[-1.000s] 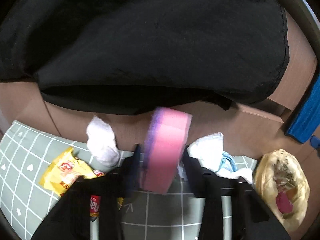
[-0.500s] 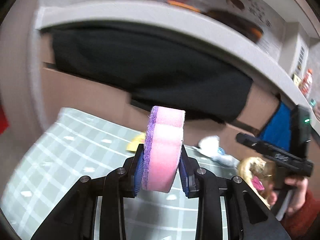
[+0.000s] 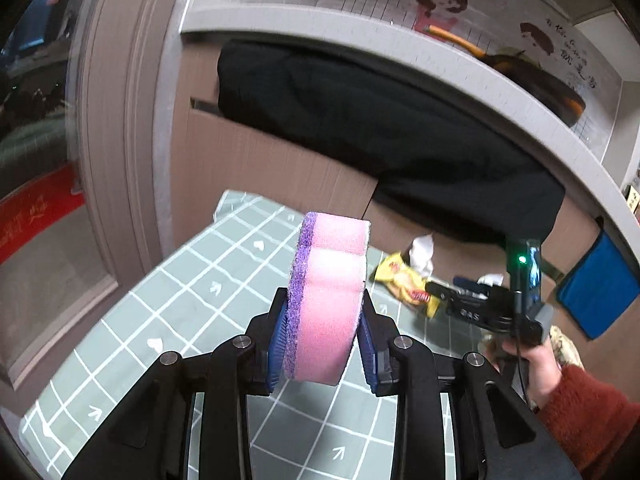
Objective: Collect trash
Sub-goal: 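Reach the open right tool toward the yellow wafer packet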
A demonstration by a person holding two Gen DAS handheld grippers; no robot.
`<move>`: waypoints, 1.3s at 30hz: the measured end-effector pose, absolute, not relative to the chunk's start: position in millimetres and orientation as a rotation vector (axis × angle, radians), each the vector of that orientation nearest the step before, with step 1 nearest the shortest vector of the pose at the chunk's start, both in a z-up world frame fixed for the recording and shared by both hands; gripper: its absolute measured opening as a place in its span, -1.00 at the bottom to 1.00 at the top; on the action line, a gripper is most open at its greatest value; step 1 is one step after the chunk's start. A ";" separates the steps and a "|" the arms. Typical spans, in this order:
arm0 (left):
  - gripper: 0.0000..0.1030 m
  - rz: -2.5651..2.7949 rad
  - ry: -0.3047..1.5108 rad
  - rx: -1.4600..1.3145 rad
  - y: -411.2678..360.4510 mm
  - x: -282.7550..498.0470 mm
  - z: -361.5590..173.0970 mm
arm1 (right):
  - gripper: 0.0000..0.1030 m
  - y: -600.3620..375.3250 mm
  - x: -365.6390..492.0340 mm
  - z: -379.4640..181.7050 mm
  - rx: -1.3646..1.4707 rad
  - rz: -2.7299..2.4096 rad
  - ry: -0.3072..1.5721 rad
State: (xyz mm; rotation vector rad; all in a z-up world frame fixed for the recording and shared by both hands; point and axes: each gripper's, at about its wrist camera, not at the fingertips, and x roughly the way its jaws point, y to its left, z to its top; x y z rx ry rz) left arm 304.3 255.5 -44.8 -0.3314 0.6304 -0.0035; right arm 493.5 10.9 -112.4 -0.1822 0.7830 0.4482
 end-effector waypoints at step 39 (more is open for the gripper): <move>-0.37 -0.276 0.597 -0.293 93.7 306.1 6.4 | -0.74 -149.0 371.0 4.0 -0.131 0.385 0.635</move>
